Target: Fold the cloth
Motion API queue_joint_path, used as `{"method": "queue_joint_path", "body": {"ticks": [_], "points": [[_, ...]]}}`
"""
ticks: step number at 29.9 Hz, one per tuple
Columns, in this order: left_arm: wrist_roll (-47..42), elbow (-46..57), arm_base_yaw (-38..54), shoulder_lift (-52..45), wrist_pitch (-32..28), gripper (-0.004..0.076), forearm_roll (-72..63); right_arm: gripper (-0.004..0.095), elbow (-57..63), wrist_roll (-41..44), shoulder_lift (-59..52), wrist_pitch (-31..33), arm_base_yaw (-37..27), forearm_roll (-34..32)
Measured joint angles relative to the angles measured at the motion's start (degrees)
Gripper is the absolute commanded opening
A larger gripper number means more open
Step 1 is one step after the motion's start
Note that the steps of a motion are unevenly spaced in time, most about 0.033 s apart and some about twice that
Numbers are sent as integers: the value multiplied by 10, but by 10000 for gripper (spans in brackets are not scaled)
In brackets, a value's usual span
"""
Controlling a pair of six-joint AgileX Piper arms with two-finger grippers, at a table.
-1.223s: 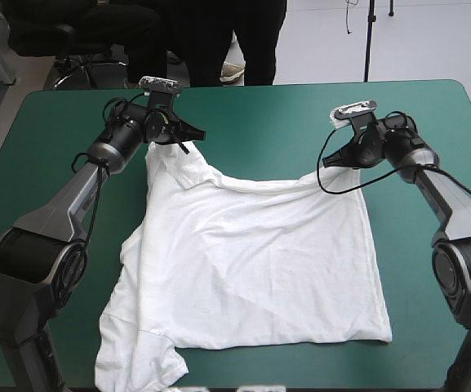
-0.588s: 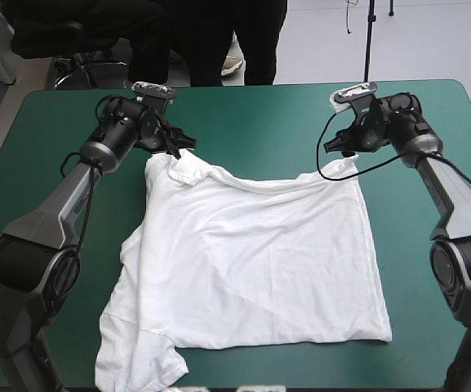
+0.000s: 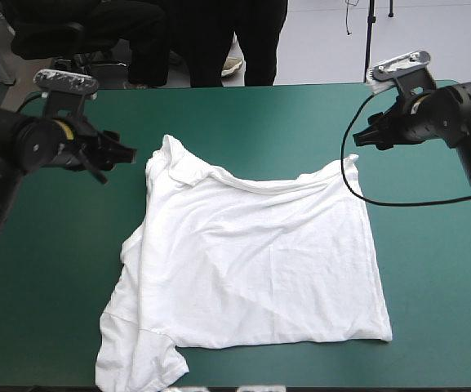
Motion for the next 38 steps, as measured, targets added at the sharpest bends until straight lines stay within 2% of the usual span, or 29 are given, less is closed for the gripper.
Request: {"method": "queue_joint_path", "body": {"ticks": [6, 12, 16, 22, 28, 38], "points": [[0, 135, 0, -115, 1, 435, -28, 577, 51, -1, -81, 28, 0, 4], [5, 241, 0, -129, 1, 435, -44, 577, 79, 1, -139, 46, 0, 4], [10, 306, 0, -108, -7, 435, -45, 577, 79, 3, -157, 50, 0, 1], [12, 375, 0, -40, -78, 434, -46, 577, 79, 7, -163, 58, 0, -25], [19, 381, 0, 35, -131, 434, -44, 577, 79, 8, -163, 58, 0, -41], [27, 381, 28, 128, -170, 434, -39, 577, 79, 10, -163, 58, 0, -57]]}}
